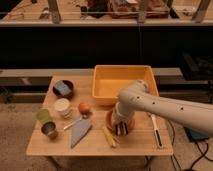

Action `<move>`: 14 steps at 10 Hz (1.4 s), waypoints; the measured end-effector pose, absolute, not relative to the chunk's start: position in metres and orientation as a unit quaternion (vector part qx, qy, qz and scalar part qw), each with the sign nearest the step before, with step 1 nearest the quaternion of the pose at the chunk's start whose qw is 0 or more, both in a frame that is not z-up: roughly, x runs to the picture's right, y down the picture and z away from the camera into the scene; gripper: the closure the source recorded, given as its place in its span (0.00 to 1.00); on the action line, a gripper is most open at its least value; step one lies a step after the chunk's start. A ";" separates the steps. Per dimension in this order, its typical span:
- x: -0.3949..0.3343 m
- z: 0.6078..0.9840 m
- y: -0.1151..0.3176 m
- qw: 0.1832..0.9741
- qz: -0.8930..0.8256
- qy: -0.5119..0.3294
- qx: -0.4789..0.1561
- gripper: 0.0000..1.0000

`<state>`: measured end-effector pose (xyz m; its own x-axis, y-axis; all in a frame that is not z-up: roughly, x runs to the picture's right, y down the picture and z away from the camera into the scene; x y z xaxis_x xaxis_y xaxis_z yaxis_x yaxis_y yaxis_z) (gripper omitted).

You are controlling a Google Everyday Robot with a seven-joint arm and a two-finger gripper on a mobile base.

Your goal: Wipe red bowl with eraser

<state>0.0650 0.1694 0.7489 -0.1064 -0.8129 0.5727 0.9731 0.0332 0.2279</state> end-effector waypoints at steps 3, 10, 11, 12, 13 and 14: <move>0.064 0.766 0.180 0.653 -0.685 -0.293 -0.134 1.00; 0.089 0.785 0.171 0.668 -0.676 -0.277 -0.141 1.00; 0.088 0.787 0.169 0.667 -0.677 -0.277 -0.141 1.00; 0.090 0.788 0.167 0.668 -0.676 -0.277 -0.140 1.00; 0.093 0.790 0.162 0.671 -0.673 -0.276 -0.140 1.00; 0.096 0.791 0.159 0.673 -0.672 -0.275 -0.140 1.00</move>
<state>0.0959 0.1591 0.7911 -0.0549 -0.8274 0.5589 0.9817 0.0575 0.1815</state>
